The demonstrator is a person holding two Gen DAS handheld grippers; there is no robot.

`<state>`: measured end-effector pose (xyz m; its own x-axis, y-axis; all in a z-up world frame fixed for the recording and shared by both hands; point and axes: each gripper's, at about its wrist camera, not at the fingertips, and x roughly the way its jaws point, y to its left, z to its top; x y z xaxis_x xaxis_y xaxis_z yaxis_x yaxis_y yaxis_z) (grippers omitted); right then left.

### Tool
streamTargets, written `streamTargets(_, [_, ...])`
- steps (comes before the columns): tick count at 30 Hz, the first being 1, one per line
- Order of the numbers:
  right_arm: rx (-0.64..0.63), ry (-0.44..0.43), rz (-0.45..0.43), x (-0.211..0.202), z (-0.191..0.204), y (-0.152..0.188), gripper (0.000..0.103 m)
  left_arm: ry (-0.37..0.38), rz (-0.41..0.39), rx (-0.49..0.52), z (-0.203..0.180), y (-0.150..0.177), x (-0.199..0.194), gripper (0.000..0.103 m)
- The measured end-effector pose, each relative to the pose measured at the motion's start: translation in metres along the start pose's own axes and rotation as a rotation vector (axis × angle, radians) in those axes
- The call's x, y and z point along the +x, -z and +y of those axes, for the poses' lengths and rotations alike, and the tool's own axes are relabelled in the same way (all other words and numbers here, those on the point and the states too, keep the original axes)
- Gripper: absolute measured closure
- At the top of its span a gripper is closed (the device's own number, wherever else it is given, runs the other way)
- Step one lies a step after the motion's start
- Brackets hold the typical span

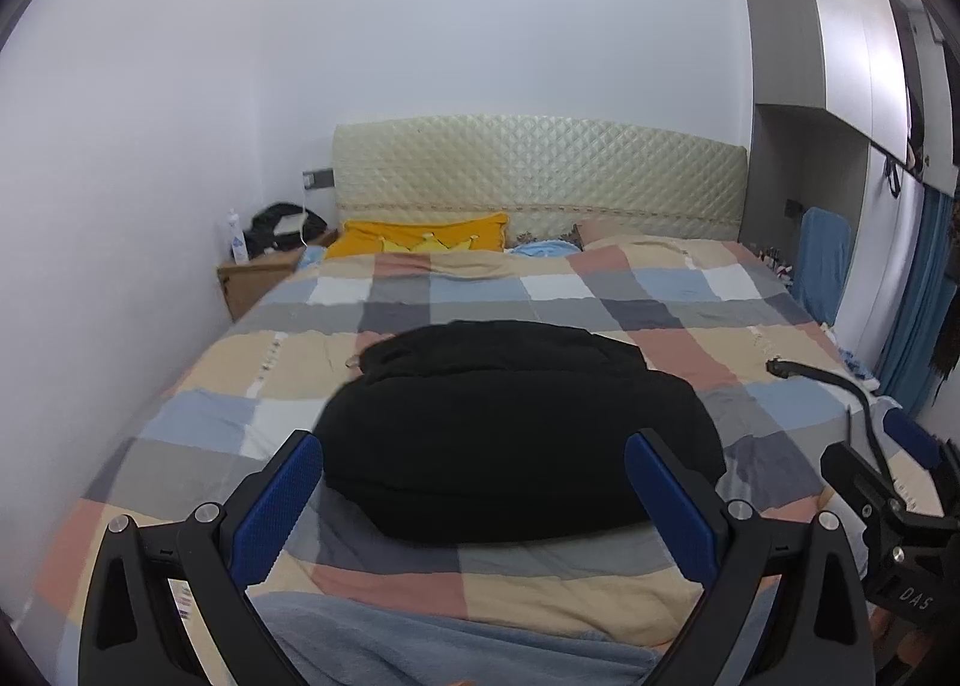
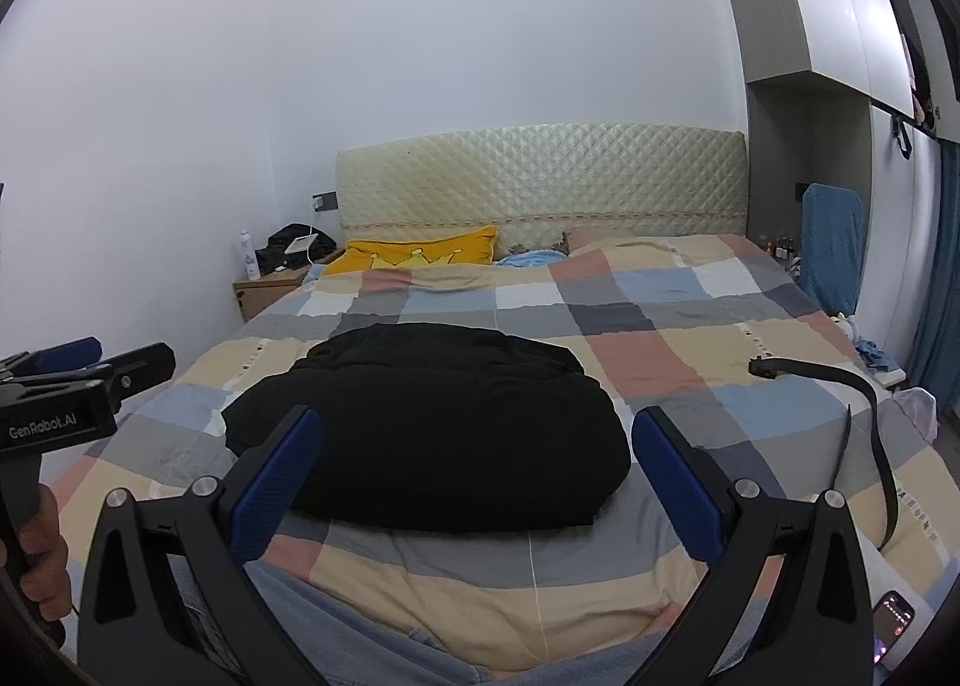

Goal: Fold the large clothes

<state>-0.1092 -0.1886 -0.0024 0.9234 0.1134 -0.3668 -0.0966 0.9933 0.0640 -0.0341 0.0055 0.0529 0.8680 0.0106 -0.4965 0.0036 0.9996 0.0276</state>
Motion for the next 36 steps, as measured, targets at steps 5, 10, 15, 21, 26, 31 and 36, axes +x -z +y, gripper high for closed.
streamTargets(5, [-0.011, -0.006, -0.002, -0.002, 0.002, 0.0, 0.0, 0.016, -0.021, 0.001, -0.001, -0.002, -0.01, 0.001])
streamTargets(10, [-0.018, -0.018, -0.007, -0.005, 0.007, -0.002, 0.0, 0.004, -0.032, -0.034, 0.007, -0.004, -0.012, 0.001])
streamTargets(15, [-0.023, -0.016, -0.017, -0.009, 0.009, -0.003, 0.0, 0.016, -0.019, -0.076, 0.015, -0.004, -0.009, 0.001])
streamTargets(21, [-0.023, -0.017, -0.018, -0.01, 0.012, -0.002, 0.0, 0.018, -0.014, -0.058, 0.011, -0.004, -0.008, 0.001])
streamTargets(26, [-0.021, -0.019, -0.013, -0.01, 0.012, -0.001, 0.0, 0.018, -0.015, -0.051, 0.009, -0.002, -0.009, 0.001])
streamTargets(31, [-0.017, -0.023, -0.008, -0.007, 0.012, -0.001, 0.0, 0.02, -0.011, -0.045, 0.006, -0.002, -0.009, 0.001])
streamTargets(36, [-0.012, -0.022, -0.003, -0.004, 0.012, -0.001, 0.0, 0.023, -0.011, -0.043, 0.002, -0.002, -0.008, 0.001])
